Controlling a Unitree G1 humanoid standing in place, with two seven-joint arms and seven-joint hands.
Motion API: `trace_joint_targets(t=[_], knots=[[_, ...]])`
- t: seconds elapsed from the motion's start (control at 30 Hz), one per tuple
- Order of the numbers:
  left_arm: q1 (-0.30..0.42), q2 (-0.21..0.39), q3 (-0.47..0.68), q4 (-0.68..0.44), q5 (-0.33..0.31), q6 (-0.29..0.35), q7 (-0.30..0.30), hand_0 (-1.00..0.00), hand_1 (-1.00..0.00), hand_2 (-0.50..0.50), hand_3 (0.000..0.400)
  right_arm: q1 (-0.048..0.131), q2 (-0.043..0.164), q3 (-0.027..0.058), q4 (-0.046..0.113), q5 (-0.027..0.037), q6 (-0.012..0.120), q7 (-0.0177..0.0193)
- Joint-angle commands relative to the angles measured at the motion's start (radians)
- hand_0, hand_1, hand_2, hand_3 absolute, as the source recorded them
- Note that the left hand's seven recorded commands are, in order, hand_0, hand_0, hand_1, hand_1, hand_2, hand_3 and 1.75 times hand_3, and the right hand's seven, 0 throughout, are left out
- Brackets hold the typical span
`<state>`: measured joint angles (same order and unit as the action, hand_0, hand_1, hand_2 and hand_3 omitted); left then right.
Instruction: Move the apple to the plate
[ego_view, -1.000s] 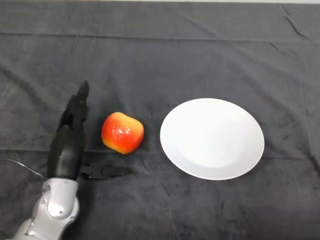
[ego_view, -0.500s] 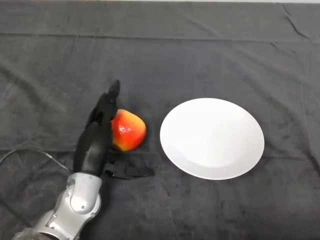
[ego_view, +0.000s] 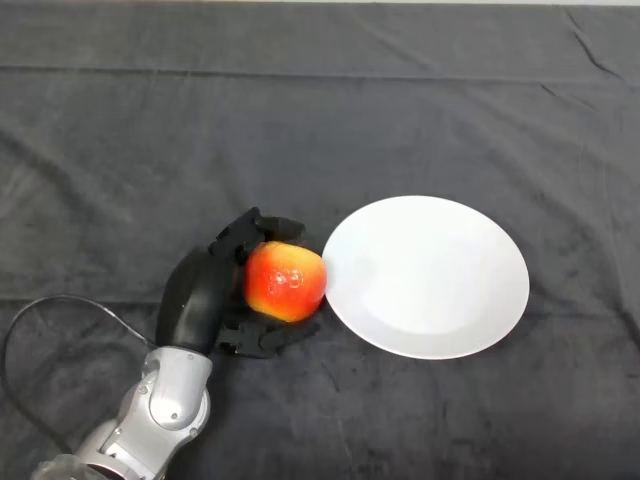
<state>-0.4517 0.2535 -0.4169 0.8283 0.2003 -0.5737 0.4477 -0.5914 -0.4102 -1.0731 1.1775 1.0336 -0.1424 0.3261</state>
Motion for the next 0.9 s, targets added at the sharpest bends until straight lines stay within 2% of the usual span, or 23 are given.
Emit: trace_joint_targets(t=[0.03,0.27,0.53,0.77,0.9], knots=[[-0.03,0.03,-0.044,0.01,-0.009,0.007,0.001,-1.0,-1.0,0.0,0.4,0.006,-0.036,-0.0089,-0.007,-0.0035,-0.002,-0.0005],[-0.021,0.068,-0.037,-0.071,-0.026,0.037,-0.022,-1.0,-1.0,0.0,0.4,0.006,-0.036,-0.0089,-0.007,-0.0034,-0.002,-0.0004],[0.016,0.134,0.012,-0.284,-0.039,0.128,-0.054,-1.0,-1.0,0.0,0.4,0.007,-0.035,-0.0084,-0.009,-0.0036,-0.001,-0.0013],[0.062,0.144,0.033,-0.476,-0.01,0.217,-0.04,-1.0,-1.0,0.0,0.4,0.008,-0.033,-0.0074,-0.012,-0.0042,-0.001,-0.0028],[0.078,0.125,0.023,-0.537,0.022,0.249,-0.02,-1.0,-1.0,0.0,0.4,0.008,-0.033,-0.0067,-0.014,-0.0046,-0.001,-0.0038]])
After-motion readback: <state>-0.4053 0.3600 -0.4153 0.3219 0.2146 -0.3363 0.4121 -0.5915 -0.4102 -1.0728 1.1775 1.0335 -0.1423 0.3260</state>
